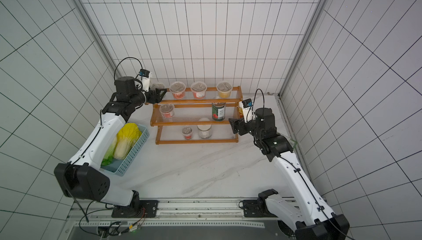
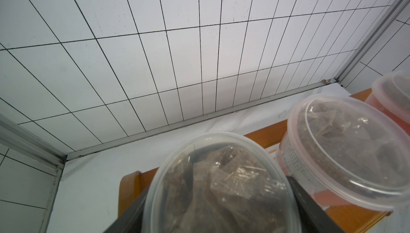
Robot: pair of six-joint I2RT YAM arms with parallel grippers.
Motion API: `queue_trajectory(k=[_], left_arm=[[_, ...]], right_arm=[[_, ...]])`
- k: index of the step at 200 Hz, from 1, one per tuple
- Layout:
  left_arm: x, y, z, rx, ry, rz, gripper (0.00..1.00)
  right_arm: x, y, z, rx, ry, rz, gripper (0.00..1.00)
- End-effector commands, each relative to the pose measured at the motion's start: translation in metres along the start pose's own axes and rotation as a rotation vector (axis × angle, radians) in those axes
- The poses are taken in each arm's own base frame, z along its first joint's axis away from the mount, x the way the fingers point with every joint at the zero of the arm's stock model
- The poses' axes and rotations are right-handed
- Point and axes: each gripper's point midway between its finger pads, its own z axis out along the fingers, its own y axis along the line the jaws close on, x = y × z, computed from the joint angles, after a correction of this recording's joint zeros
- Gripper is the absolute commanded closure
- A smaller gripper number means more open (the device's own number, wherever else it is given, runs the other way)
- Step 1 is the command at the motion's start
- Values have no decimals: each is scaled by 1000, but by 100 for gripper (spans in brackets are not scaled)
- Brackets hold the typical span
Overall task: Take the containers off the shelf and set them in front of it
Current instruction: 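Pick up a container from the shelf, then place the container at the center of the board.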
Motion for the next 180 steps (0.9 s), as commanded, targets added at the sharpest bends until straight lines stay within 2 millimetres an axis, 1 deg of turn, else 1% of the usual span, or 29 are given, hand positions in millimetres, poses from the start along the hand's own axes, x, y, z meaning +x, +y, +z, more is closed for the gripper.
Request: queue_trajectory(k=[1,34,53,100,120,147,163,173,180], left_arm=[[-28,-7,-26,-11,-70,38,30],[-30,-14,-43,-21,-71,40,31],[-28,-26,-56,-8,-67,35,31],[-5,-52,-84,21,-24,21,32],[12,-69,-96,60,0,4,33],[43,-97,-113,120,25,-22,35],[66,-116,-117,152,44,-41,36],[82,-128,-116,168,60,-38,36],[93,-133,-115,160,72,-35,35]], right_arm=[[-12,-4,-4,12,-29,6,13],[-13,-4,-4,13,-31,7,12],[-13,-3,-5,13,-34,7,12],[-14,-1,-3,-2,-40,20,12],[-13,-1,-4,-4,-39,22,12],[-13,-1,-6,0,-43,21,12],[-13,-1,-6,-1,-46,21,12],[-14,-1,-6,-1,-49,21,12],[-13,-1,-6,0,-48,22,12]])
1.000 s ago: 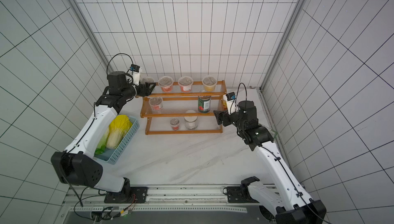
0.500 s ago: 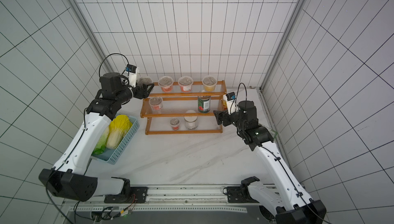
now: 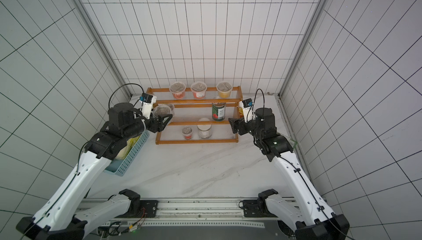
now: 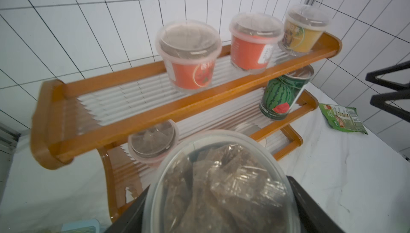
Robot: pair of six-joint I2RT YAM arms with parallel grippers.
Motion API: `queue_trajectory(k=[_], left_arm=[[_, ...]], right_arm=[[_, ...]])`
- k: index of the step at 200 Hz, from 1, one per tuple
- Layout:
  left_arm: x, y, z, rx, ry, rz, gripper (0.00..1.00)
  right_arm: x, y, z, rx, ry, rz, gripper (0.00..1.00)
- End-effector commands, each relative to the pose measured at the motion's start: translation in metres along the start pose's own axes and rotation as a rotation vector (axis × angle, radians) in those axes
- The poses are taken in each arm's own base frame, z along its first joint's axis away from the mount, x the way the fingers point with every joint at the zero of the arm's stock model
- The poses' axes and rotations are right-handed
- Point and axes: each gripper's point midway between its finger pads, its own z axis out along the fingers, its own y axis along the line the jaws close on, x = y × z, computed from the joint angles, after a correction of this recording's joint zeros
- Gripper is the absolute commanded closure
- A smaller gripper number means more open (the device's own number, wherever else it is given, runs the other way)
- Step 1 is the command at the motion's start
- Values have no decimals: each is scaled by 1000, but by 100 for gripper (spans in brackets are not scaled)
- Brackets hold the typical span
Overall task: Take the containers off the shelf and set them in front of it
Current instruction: Place the container at the center of the board.
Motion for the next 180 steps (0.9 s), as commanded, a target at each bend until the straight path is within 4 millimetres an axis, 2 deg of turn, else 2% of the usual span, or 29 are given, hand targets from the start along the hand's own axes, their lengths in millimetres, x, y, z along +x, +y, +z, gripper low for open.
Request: queue_trajectory(k=[1,17,58,119,180], left_arm=[[24,-15,3,-11,13,-36,35],[49,-28,12,11,49,-53,35],[101,-43,37,-14,97,-77,36],[179,-34,52,-112,199,-120,38],[230,-12,58,-204,230,-167,37]], right_arm=[[-12,-1,-6,2,-42,6,12],[-10,-1,-7,4,-39,7,12],[-7,-2,-10,10,-31,1,12],[-5,-3,-7,11,-17,1,12],[-1,-2,-1,6,-3,7,12]])
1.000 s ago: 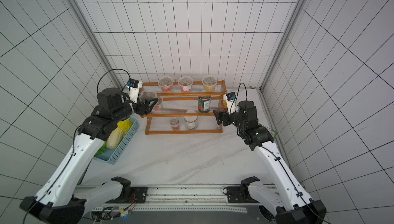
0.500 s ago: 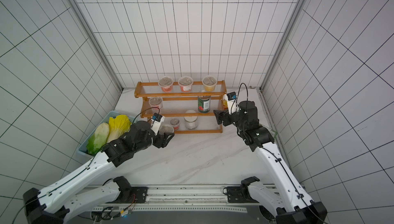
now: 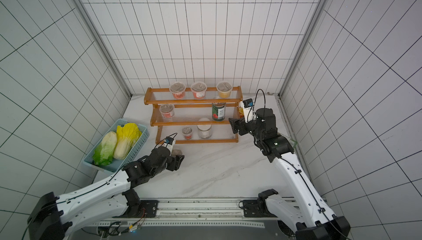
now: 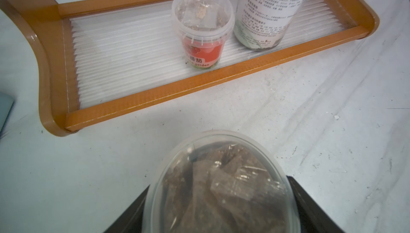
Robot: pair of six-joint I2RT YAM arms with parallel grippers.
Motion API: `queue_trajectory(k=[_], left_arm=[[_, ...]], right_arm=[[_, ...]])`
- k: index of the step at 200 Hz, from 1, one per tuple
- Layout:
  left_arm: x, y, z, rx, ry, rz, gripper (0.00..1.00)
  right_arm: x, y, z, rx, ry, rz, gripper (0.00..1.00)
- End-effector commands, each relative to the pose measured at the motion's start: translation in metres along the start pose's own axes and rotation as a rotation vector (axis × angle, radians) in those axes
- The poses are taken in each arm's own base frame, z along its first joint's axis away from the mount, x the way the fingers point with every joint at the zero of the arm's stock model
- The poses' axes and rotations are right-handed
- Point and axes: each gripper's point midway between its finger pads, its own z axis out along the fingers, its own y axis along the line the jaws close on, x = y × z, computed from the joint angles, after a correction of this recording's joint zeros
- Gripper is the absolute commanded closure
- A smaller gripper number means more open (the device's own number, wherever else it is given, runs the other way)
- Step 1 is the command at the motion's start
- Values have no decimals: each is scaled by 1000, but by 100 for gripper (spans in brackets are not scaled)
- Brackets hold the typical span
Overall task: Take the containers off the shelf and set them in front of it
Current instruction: Place the container at the center of the board.
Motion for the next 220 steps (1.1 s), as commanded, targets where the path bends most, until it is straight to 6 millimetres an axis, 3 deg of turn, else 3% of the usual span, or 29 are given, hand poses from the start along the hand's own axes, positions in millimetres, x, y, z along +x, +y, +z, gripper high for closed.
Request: queue_trajectory(k=[1,86,138,220], left_arm=[[-9,5,5,-29,-74,-67,37],[13,23,29,-142,-45,-155,38],[20,22,37,-143,-27,-157,37],[15,22,31,-141,-42,-155,24]], right_arm=[[0,-3,2,4,1,6,12],[0,-9,3,40,3,-10,11],[3,-9,4,44,10,-13,11],[2,-10,3,49,6,-19,11]])
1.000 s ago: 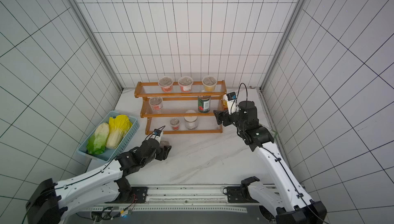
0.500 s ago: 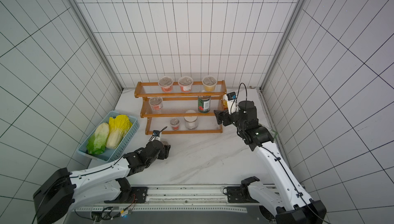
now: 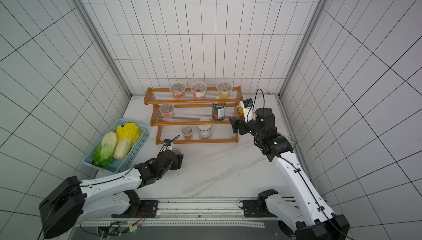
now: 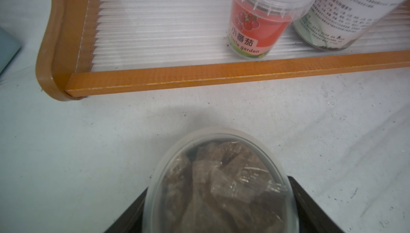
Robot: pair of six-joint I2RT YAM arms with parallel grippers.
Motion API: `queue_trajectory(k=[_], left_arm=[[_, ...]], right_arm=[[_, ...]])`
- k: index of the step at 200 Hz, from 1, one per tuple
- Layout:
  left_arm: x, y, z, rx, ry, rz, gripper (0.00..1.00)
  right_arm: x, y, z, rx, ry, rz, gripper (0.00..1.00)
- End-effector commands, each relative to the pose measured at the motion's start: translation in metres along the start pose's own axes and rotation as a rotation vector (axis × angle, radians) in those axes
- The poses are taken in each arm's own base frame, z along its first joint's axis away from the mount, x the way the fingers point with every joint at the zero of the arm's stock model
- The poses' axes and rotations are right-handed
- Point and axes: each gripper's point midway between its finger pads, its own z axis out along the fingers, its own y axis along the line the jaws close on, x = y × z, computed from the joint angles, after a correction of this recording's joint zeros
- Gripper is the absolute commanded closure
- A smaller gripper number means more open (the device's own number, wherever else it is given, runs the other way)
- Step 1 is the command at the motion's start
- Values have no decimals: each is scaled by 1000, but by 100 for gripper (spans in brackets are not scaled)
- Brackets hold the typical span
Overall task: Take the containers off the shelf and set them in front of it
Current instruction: Place the container at the center of the board.
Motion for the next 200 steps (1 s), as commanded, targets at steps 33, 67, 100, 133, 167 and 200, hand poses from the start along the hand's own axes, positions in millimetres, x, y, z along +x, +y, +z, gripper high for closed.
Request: queue_trajectory(k=[33,67,100,133,167,200], left_arm=[[-11,-3,-11,27,-42,-4,16],[-10,-2,-10,21,-38,-9,8],[-13,-5,-11,15,-17,12,4],[-34,3,-28,-42,-51,21,2],[-65,2,-55,-40,-106,39,2],[-115,-9,-99,18,-202,89,2]], right_arm=[[-1,-3,0,15,-4,-6,11],[-1,-4,0,16,-5,-6,11],[-1,-4,-1,18,-6,-6,11],[-2,-4,-1,19,-7,-7,11],[-3,-2,-2,7,-12,-9,11],[-12,13,-2,-72,-25,-10,10]])
